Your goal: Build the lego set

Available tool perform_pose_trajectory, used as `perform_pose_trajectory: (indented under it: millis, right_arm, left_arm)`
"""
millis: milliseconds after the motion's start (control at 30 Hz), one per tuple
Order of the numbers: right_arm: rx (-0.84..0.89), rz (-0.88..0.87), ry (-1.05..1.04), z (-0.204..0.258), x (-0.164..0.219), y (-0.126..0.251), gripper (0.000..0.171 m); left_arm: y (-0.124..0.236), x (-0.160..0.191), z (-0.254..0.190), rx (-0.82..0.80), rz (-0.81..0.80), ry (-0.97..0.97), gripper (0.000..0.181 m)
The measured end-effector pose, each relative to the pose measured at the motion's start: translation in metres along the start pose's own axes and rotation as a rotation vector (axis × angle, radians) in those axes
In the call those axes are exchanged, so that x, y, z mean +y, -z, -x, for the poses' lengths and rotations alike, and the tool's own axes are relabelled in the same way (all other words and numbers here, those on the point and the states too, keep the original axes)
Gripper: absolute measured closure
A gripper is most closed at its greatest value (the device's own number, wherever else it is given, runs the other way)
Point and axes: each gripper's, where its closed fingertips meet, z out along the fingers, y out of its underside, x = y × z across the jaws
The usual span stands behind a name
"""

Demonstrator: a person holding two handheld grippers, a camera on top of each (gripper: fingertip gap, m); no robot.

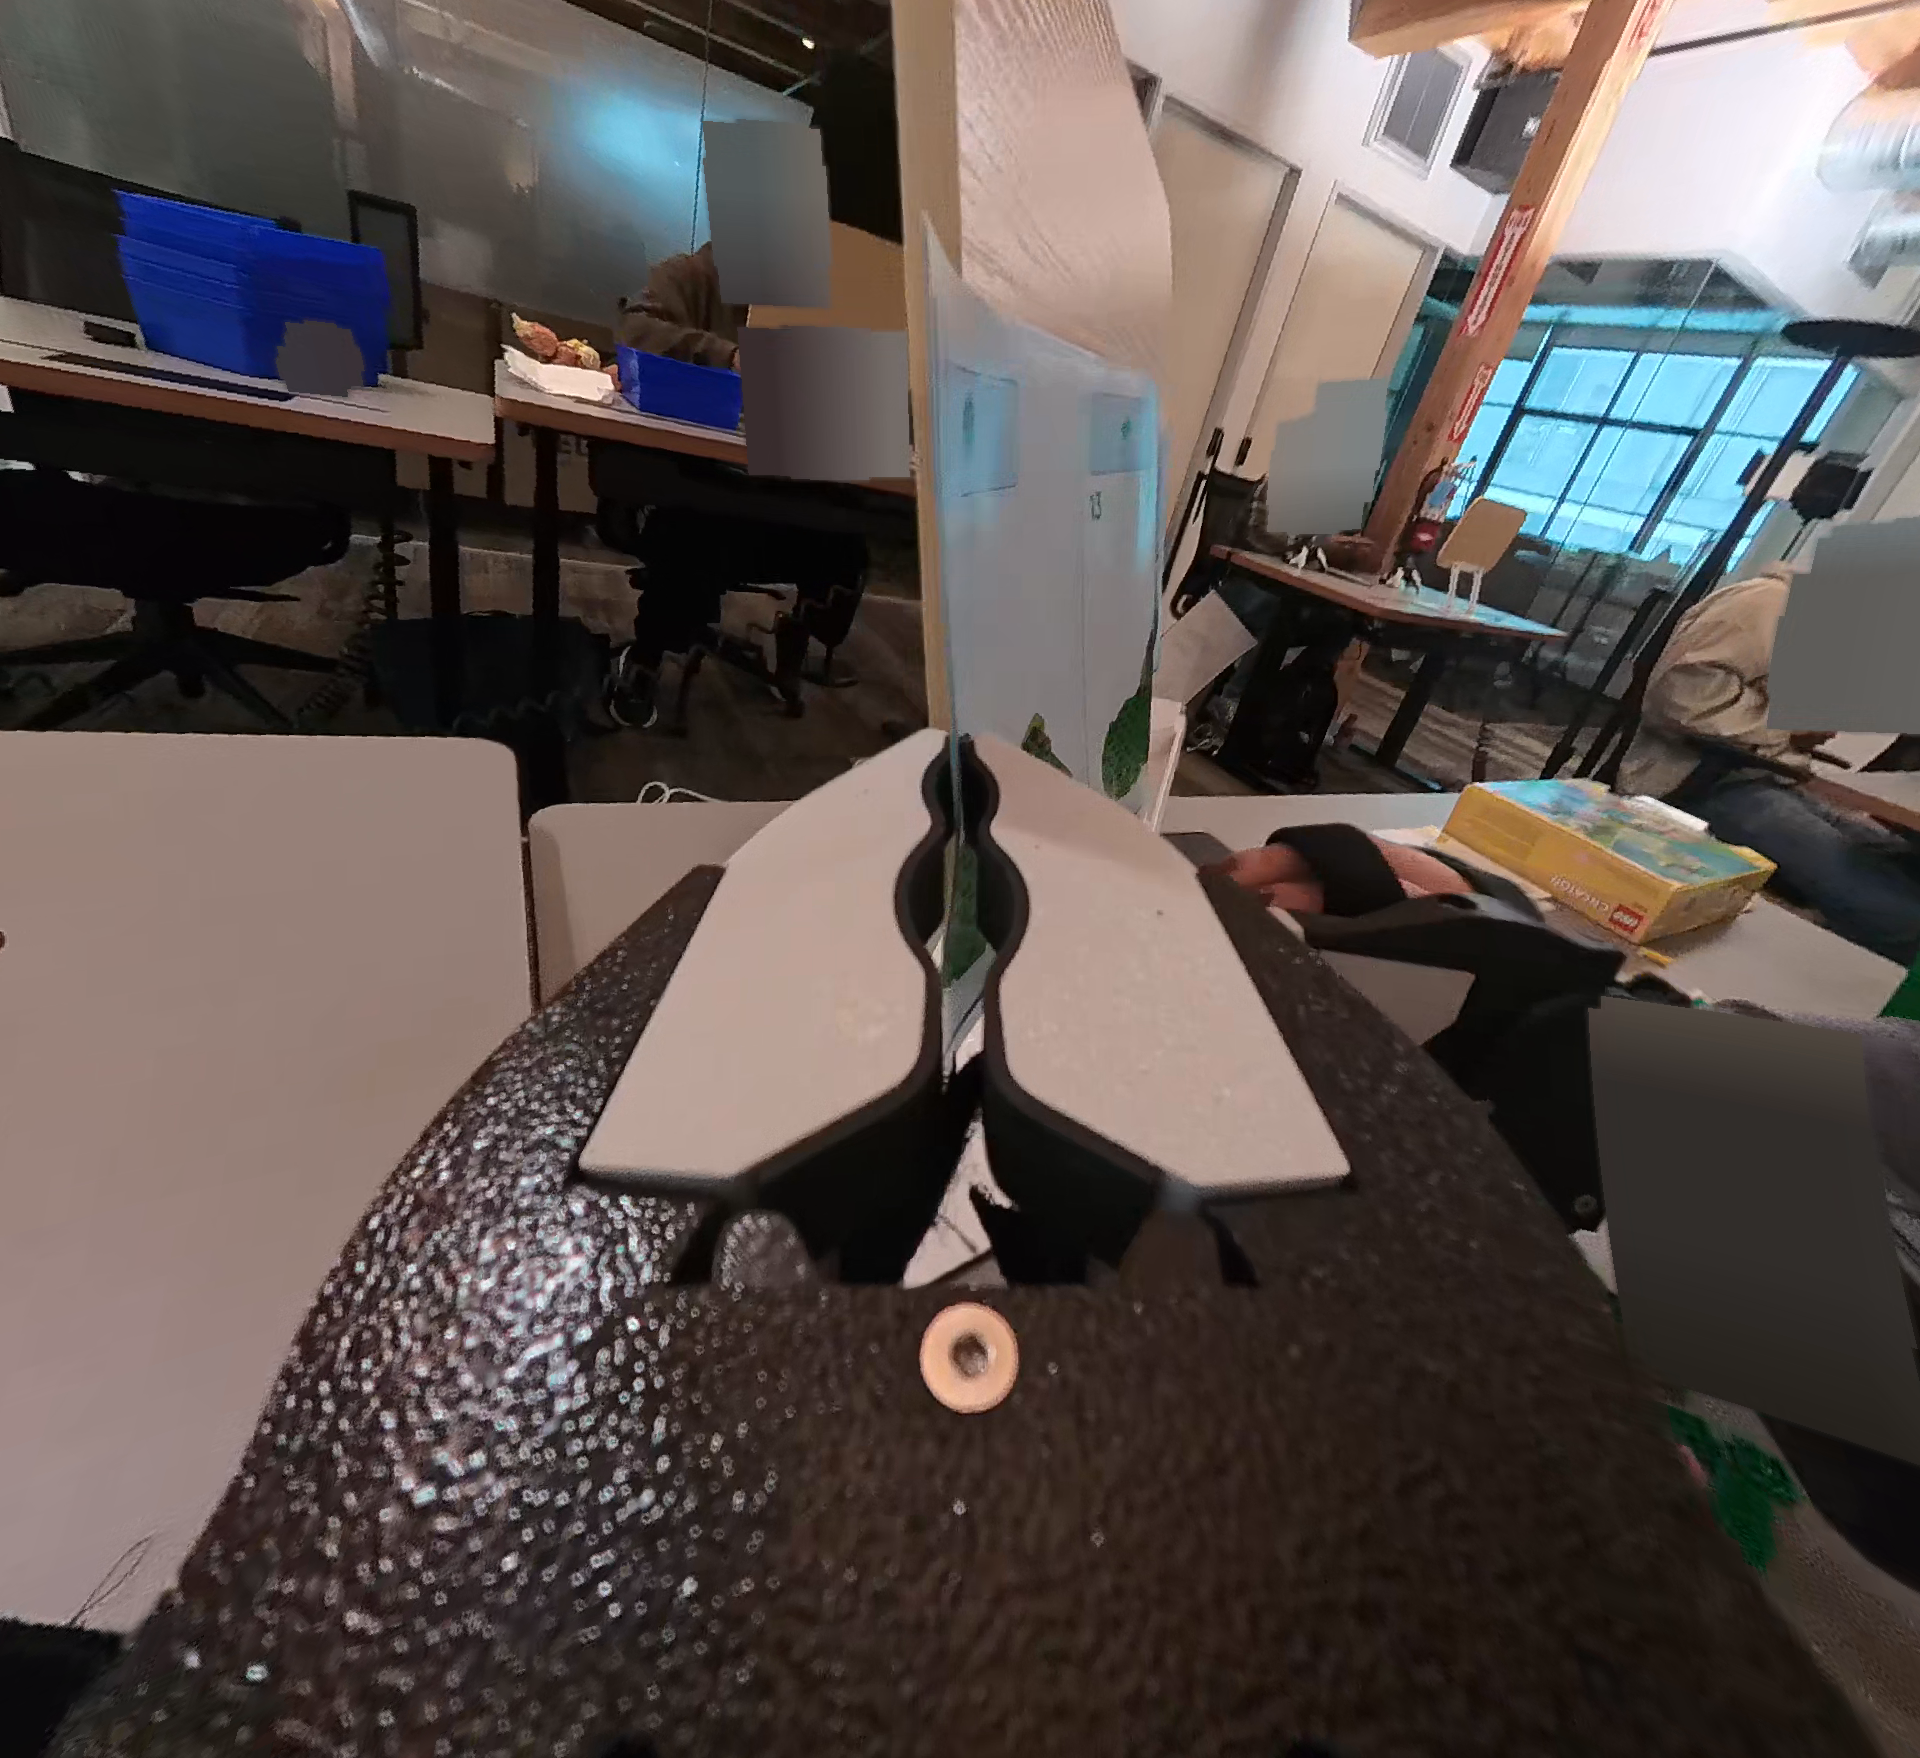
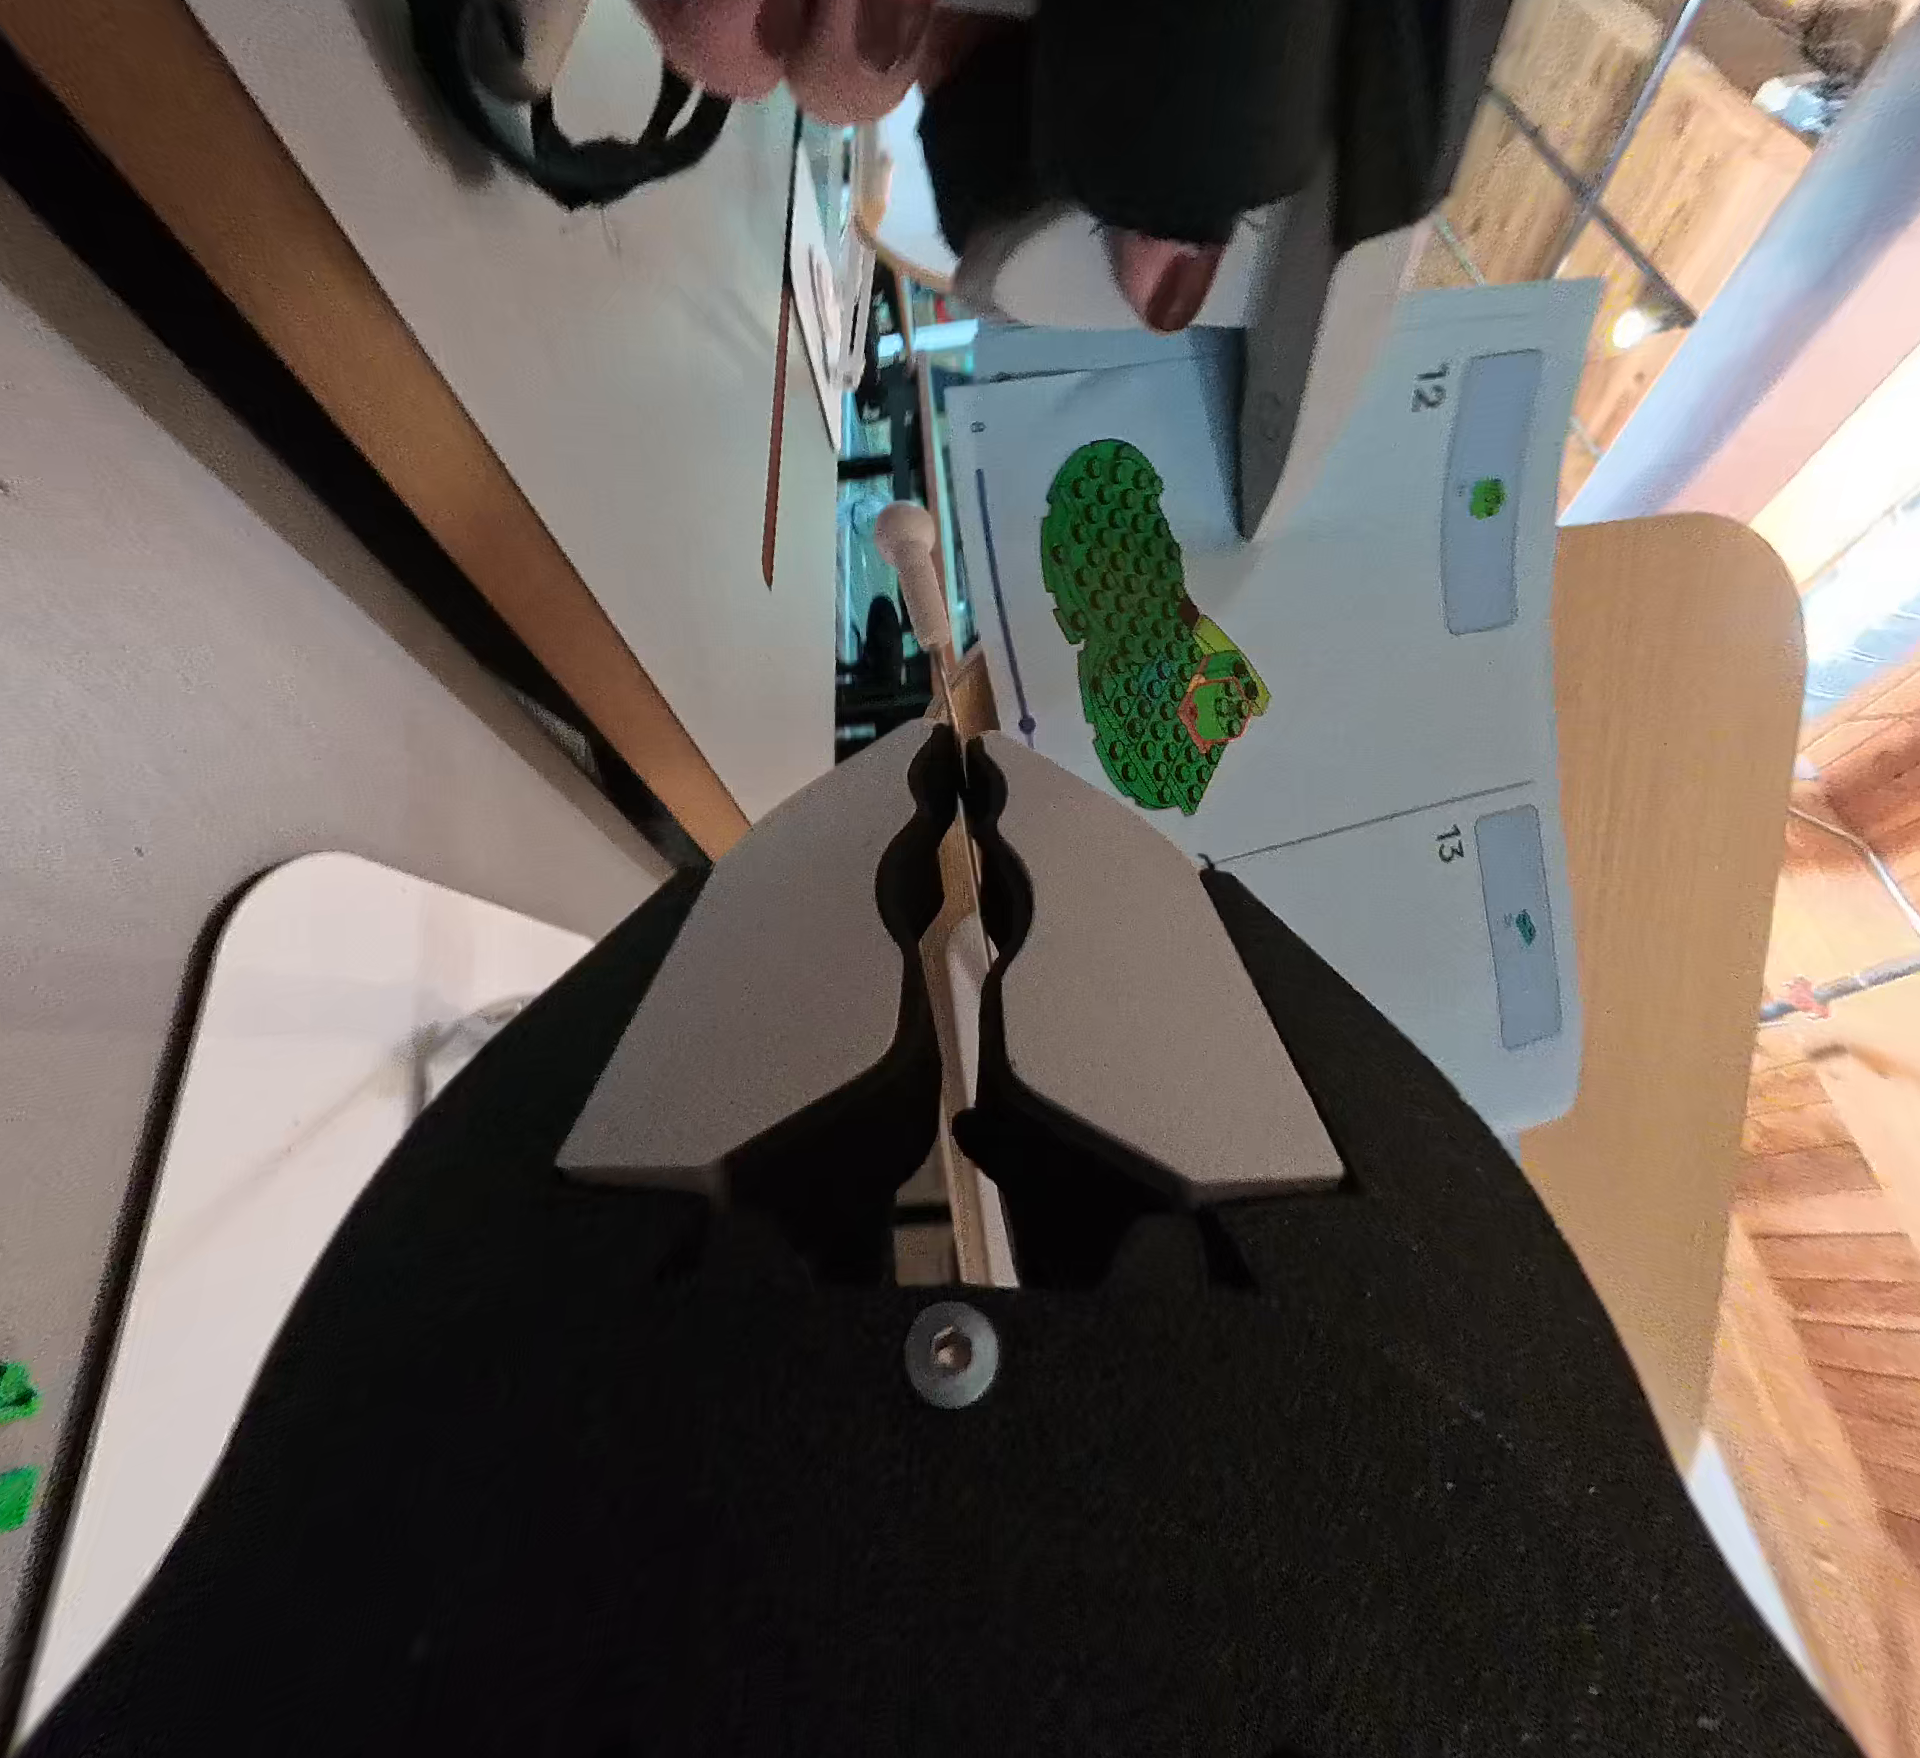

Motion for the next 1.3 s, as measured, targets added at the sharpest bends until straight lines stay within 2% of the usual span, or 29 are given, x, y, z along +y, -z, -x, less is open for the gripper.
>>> perform_pose_trajectory:
  millis: [267, 533, 633, 700, 800, 867, 967, 1133, 1300]
  right_arm:
    - [0.09, -0.126, -0.2, -0.007, -0.003, 0.004, 0.169]
    - [0.158, -0.104, -0.514, -0.029, 0.003, 0.003, 0.171]
    - [0.168, -0.074, -0.551, -0.031, 0.004, 0.003, 0.171]
    - [0.177, -0.056, -0.552, -0.031, 0.005, 0.003, 0.17]
    - [0.175, -0.068, -0.578, -0.03, 0.009, 0.011, 0.156]
    - [0.171, -0.091, -0.625, -0.029, 0.016, 0.025, 0.152]
    - [0.182, -0.109, -0.746, -0.028, 0.04, 0.05, 0.15]
    - [0.241, 0.028, -0.931, -0.027, 0.121, 0.079, 0.139]
    - [0.227, 0.084, -0.9, -0.04, 0.159, 0.111, 0.138]
  left_arm:
    - [0.002, -0.001, -0.002, 0.04, -0.053, 0.011, 0.18]
    - [0.012, 0.0, 0.002, 0.078, -0.088, 0.079, 0.166]
    - [0.015, -0.002, 0.003, 0.073, -0.123, 0.086, 0.163]
    - [0.016, -0.003, 0.004, 0.043, -0.138, 0.1, 0.15]
    - [0.024, 0.0, 0.005, -0.03, -0.16, 0.1, 0.127]
    - [0.032, 0.003, 0.003, -0.105, -0.172, 0.058, 0.121]
    - [0.049, 0.009, -0.005, -0.215, -0.217, -0.019, 0.121]
    - [0.072, 0.043, -0.019, -0.428, -0.223, -0.085, 0.131]
    - [0.068, 0.08, -0.061, -0.421, -0.134, -0.151, 0.127]
